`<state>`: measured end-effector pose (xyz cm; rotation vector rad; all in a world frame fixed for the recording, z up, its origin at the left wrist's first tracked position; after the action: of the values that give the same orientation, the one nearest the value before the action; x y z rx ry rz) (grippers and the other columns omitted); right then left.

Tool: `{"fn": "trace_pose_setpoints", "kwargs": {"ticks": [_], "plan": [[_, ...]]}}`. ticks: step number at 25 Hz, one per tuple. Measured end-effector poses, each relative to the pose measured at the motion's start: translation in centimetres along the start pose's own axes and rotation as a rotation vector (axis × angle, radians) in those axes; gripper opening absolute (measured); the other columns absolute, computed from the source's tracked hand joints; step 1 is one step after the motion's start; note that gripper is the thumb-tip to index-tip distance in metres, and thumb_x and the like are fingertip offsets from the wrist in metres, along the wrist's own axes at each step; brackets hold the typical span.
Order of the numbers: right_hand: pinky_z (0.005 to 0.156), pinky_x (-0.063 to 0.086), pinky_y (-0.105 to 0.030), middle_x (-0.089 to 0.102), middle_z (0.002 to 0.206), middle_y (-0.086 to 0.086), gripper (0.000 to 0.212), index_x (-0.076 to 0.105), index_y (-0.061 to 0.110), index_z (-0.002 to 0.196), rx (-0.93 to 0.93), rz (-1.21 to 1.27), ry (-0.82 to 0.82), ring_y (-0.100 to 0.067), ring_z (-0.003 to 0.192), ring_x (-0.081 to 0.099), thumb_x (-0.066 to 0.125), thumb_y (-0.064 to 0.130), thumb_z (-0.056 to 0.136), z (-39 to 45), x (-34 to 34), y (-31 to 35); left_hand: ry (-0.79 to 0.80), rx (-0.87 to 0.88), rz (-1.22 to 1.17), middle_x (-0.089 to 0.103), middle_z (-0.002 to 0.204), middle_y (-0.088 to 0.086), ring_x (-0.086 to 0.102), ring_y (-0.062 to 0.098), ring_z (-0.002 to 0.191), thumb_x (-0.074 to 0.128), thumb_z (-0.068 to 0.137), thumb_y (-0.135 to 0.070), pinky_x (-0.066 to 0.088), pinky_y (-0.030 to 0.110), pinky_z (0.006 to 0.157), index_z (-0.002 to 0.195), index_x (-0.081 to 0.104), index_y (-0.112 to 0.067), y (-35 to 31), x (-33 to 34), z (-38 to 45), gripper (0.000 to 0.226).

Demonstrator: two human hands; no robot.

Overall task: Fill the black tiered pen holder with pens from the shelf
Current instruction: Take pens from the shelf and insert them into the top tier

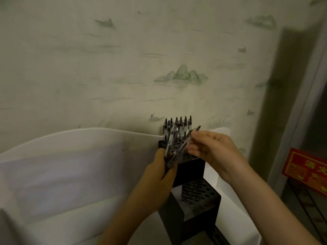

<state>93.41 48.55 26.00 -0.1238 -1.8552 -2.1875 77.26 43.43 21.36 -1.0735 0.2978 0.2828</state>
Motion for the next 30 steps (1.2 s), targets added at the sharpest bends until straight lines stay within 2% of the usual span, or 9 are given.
{"fn": "trace_pose_setpoints", "kwargs": {"ticks": [2, 5, 8, 11, 13, 15, 19, 23, 30], "plan": [[0.064, 0.058, -0.027, 0.071, 0.075, -0.014, 0.017, 0.075, 0.003, 0.078, -0.05, 0.013, 0.042, -0.019, 0.063, 0.068, 0.066, 0.012, 0.089, 1.8, 0.1, 0.8, -0.035, -0.001, 0.027, 0.047, 0.06, -0.009, 0.036, 0.009, 0.051, 0.047, 0.101, -0.021, 0.032, 0.02, 0.048, 0.099, 0.047, -0.016, 0.3, -0.5, 0.8, 0.006], [0.06, 0.056, -0.024, 0.071, 0.069, -0.011, 0.014, 0.072, 0.002, 0.081, -0.222, 0.02, -0.05, -0.02, 0.058, 0.067, 0.066, 0.011, 0.09, 4.6, -1.0, 3.0, -0.087, -0.012, 0.07, 0.055, 0.065, -0.016, 0.044, 0.002, 0.053, 0.045, 0.101, -0.023, 0.038, 0.02, 0.053, 0.098, 0.049, -0.022, 0.9, -1.3, 1.5, 0.005], [0.06, 0.055, -0.023, 0.073, 0.069, -0.005, 0.005, 0.071, 0.009, 0.086, -0.463, -0.216, -0.159, -0.017, 0.061, 0.07, 0.069, 0.012, 0.089, 6.7, -1.8, 4.4, -0.124, -0.034, 0.039, 0.052, 0.063, -0.019, 0.042, 0.0, 0.055, 0.046, 0.101, -0.018, 0.038, 0.016, 0.053, 0.093, 0.049, -0.022, 1.2, -1.5, 2.2, 0.01], [0.069, 0.059, -0.032, 0.072, 0.073, -0.001, 0.003, 0.07, 0.016, 0.088, -0.585, -0.536, -0.154, -0.021, 0.071, 0.07, 0.07, 0.019, 0.088, 8.0, -0.7, 3.1, -0.155, -0.046, 0.037, 0.051, 0.062, -0.018, 0.041, -0.001, 0.054, 0.047, 0.101, -0.015, 0.037, 0.014, 0.053, 0.088, 0.049, -0.028, 1.3, -1.3, 2.9, 0.018], [0.07, 0.058, -0.03, 0.07, 0.074, 0.005, 0.004, 0.07, 0.018, 0.09, -0.649, -0.615, -0.135, -0.015, 0.071, 0.069, 0.07, 0.021, 0.088, 8.7, -0.1, 2.1, -0.166, -0.062, 0.052, 0.052, 0.061, -0.017, 0.042, 0.0, 0.053, 0.047, 0.101, -0.016, 0.038, 0.016, 0.053, 0.086, 0.049, -0.032, 1.6, -1.1, 3.1, 0.022], [0.069, 0.057, -0.023, 0.069, 0.076, 0.009, 0.006, 0.07, 0.018, 0.092, -0.697, -0.634, -0.12, -0.007, 0.069, 0.067, 0.07, 0.022, 0.088, 9.3, 0.2, 1.7, -0.173, -0.084, 0.047, 0.051, 0.059, -0.015, 0.042, 0.001, 0.052, 0.048, 0.101, -0.017, 0.037, 0.019, 0.054, 0.09, 0.049, -0.024, 1.9, -1.2, 3.2, 0.013], [0.064, 0.048, -0.004, 0.066, 0.076, 0.018, 0.009, 0.071, 0.015, 0.095, -0.734, -0.67, -0.042, 0.003, 0.072, 0.065, 0.071, 0.02, 0.088, 10.1, 0.7, 0.8, -0.188, -0.092, 0.043, 0.053, 0.059, -0.017, 0.043, -0.002, 0.05, 0.048, 0.101, -0.016, 0.037, 0.014, 0.051, 0.091, 0.047, -0.018, 2.5, -1.4, 3.3, 0.01], [0.064, 0.046, -0.001, 0.064, 0.073, 0.017, 0.011, 0.072, 0.013, 0.096, -0.727, -0.736, -0.003, 0.008, 0.072, 0.064, 0.071, 0.019, 0.087, 10.7, 1.2, -0.2, -0.177, -0.088, 0.058, 0.052, 0.059, -0.016, 0.043, -0.001, 0.049, 0.047, 0.101, -0.017, 0.036, 0.015, 0.051, 0.091, 0.046, -0.017, 2.5, -1.3, 3.6, 0.01], [0.062, 0.048, -0.002, 0.064, 0.067, 0.018, 0.019, 0.072, 0.016, 0.094, -0.558, -0.816, 0.062, 0.006, 0.063, 0.065, 0.08, 0.026, 0.08, 11.5, 0.6, -2.7, -0.17, -0.076, 0.051, 0.051, 0.059, -0.015, 0.042, -0.001, 0.05, 0.047, 0.101, -0.017, 0.036, 0.016, 0.051, 0.091, 0.046, -0.017, 2.6, -1.0, 4.1, 0.01]]}}
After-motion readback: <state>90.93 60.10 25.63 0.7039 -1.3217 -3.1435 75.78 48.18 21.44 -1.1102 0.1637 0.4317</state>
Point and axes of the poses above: each hand's wrist, its own z-axis towards the middle knuckle, its own x-axis out of the palm, y = z × x, the point moved 3 cm from there along z, towards the middle knuckle
